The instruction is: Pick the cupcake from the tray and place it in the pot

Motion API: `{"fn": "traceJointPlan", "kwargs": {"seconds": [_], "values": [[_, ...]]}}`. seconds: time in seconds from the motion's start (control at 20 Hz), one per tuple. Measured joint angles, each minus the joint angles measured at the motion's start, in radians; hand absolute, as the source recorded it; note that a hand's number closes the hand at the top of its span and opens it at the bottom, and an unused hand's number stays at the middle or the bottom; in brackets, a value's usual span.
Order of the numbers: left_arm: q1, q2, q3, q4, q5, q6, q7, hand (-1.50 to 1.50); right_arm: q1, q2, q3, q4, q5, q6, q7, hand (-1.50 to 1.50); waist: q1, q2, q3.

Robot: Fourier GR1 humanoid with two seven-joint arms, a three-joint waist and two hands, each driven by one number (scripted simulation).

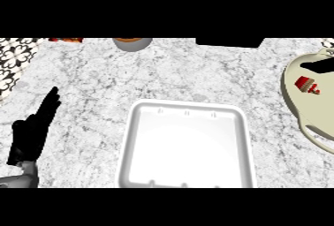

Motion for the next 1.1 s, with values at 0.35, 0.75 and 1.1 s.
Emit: {"fn": "traceJointPlan", "kwargs": {"seconds": [0.35,0.75,1.1], "values": [[0.015,-0.004,0.002,-0.004,-0.004,0.004,0.001,0.0,-0.023,0.017,-0.172,-0.014,-0.181,0.01,-0.155,-1.5,-0.017,-0.007,0.001],[0.031,-0.004,0.014,0.004,-0.006,0.003,-0.019,0.0,-0.009,-0.07,-0.28,0.034,-0.306,0.203,-0.199,-1.5,-0.031,-0.012,-0.001],[0.041,-0.007,0.026,0.003,-0.011,0.007,-0.017,0.0,0.093,-0.143,-0.33,0.047,-0.382,0.381,-0.262,-1.5,-0.049,-0.019,-0.002]]}}
